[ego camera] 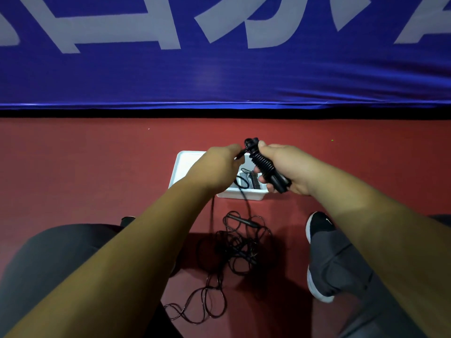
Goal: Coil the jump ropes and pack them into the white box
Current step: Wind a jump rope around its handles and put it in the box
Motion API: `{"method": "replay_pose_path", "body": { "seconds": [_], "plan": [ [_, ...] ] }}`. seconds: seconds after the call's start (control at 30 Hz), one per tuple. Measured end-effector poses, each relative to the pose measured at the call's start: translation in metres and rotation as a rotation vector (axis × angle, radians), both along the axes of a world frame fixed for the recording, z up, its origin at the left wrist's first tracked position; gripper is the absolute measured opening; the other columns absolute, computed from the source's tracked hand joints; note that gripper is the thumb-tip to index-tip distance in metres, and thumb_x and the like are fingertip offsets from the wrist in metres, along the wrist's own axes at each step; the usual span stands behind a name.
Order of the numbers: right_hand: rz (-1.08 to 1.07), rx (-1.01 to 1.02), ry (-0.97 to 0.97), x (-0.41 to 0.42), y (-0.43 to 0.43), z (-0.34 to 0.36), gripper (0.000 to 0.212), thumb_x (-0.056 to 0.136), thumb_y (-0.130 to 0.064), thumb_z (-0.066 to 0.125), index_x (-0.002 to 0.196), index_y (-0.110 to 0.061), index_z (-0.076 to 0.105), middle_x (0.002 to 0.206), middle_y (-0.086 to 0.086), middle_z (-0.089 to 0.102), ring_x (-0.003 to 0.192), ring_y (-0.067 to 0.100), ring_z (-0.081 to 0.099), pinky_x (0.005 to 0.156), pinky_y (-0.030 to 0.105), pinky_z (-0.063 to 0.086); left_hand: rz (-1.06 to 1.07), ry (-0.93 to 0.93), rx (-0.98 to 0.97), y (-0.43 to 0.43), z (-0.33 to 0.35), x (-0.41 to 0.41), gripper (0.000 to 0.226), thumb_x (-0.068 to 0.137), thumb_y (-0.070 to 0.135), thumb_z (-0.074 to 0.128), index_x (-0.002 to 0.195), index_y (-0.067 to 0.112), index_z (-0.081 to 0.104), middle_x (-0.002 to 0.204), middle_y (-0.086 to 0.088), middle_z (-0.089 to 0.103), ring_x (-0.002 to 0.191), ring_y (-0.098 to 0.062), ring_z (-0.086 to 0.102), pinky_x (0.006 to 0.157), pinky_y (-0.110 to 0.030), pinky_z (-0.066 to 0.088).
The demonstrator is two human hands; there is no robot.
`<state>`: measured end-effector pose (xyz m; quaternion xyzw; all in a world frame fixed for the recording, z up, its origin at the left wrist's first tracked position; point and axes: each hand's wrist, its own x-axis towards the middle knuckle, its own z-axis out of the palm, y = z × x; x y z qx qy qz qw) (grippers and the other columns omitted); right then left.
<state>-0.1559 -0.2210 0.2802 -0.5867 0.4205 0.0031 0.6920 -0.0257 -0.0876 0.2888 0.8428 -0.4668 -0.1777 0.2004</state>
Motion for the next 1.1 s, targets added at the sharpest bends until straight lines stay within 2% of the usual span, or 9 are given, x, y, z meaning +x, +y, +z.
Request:
{"method": "replay_pose_path", "body": {
  "seconds": [0.2,0.27,0.4,0.47,0.6,0.67,0.83,0.97,1.1],
  "plan": [
    [-0.079,-0.010,-0.057,0.001,-0.001,0.007,0.049,0.106,-0.063,0.052,0.124,-0.018,0.062,0.087,0.007,0.067,0.056,0.017,0.061,0.051,0.026,0.046,0.054,0.257,-0.143,0.001,0.009,-0.003,0.022,0.101,0.007,0.045,0.103,0.022,0.061,0.096,0.010,0.074,0.096,-0.014,0.067,0.080,-0.020,0.050],
    [-0.078,-0.032,-0.063,0.001,-0.002,0.008,0.047,0.106,-0.061,0.054,0.125,-0.019,0.064,0.088,0.007,0.067,0.056,0.017,0.062,0.051,0.026,0.046,0.057,0.325,-0.189,0.001,0.011,-0.003,0.019,0.101,0.011,0.048,0.105,0.024,0.062,0.094,0.010,0.075,0.095,-0.014,0.070,0.087,-0.033,0.057],
    [-0.069,-0.090,-0.064,0.000,-0.005,0.007,0.037,0.107,-0.056,0.054,0.113,-0.021,0.063,0.088,0.008,0.067,0.058,0.020,0.060,0.053,0.027,0.045,0.074,0.411,-0.218,0.005,0.016,-0.005,0.009,0.103,0.029,0.057,0.105,0.026,0.065,0.093,0.007,0.077,0.092,-0.023,0.072,0.081,-0.041,0.058],
    [-0.065,-0.135,-0.057,0.000,-0.005,0.007,0.037,0.107,-0.055,0.055,0.113,-0.020,0.065,0.088,0.008,0.068,0.058,0.020,0.061,0.053,0.027,0.044,0.081,0.466,-0.216,0.007,0.016,-0.003,0.021,0.108,0.037,0.054,0.103,0.021,0.068,0.093,0.008,0.078,0.089,-0.023,0.070,0.079,-0.041,0.057],
    [-0.043,-0.181,-0.055,-0.001,-0.004,0.007,0.038,0.105,-0.055,0.057,0.115,-0.019,0.067,0.086,0.008,0.068,0.057,0.020,0.061,0.052,0.027,0.044,0.053,0.495,-0.206,0.011,0.007,0.008,0.016,0.107,0.027,0.060,0.103,0.018,0.072,0.092,0.006,0.080,0.082,-0.003,0.068,0.079,-0.024,0.051],
    [-0.029,-0.178,-0.060,-0.001,-0.004,0.009,0.038,0.104,-0.055,0.059,0.115,-0.020,0.068,0.086,0.008,0.069,0.059,0.022,0.062,0.052,0.028,0.045,0.024,0.472,-0.175,0.012,0.007,0.011,0.010,0.104,0.026,0.066,0.103,0.019,0.073,0.091,0.007,0.081,0.084,-0.001,0.071,0.075,-0.018,0.048],
    [-0.022,-0.156,-0.088,-0.003,-0.002,0.013,0.044,0.100,-0.059,0.063,0.114,-0.018,0.070,0.081,0.009,0.070,0.062,0.023,0.062,0.053,0.030,0.045,-0.075,0.312,-0.070,0.009,0.007,0.011,0.006,0.101,0.027,0.069,0.097,0.023,0.073,0.084,0.011,0.079,0.085,-0.012,0.074,0.082,-0.040,0.057],
    [-0.023,-0.153,-0.095,-0.004,0.001,0.014,0.043,0.099,-0.058,0.065,0.114,-0.018,0.071,0.081,0.010,0.071,0.062,0.024,0.063,0.053,0.030,0.046,-0.109,0.265,-0.026,0.009,0.007,0.012,0.003,0.098,0.025,0.072,0.100,0.024,0.075,0.078,0.008,0.073,0.071,-0.002,0.067,0.065,-0.022,0.048],
    [-0.017,-0.114,-0.120,-0.005,0.003,0.017,0.045,0.101,-0.058,0.064,0.118,-0.017,0.069,0.077,0.008,0.072,0.059,0.024,0.066,0.050,0.033,0.053,-0.121,0.152,0.033,0.010,0.002,0.015,0.017,0.100,0.038,0.069,0.093,0.022,0.072,0.085,0.006,0.074,0.077,-0.007,0.066,0.067,-0.020,0.047]
  ]
}}
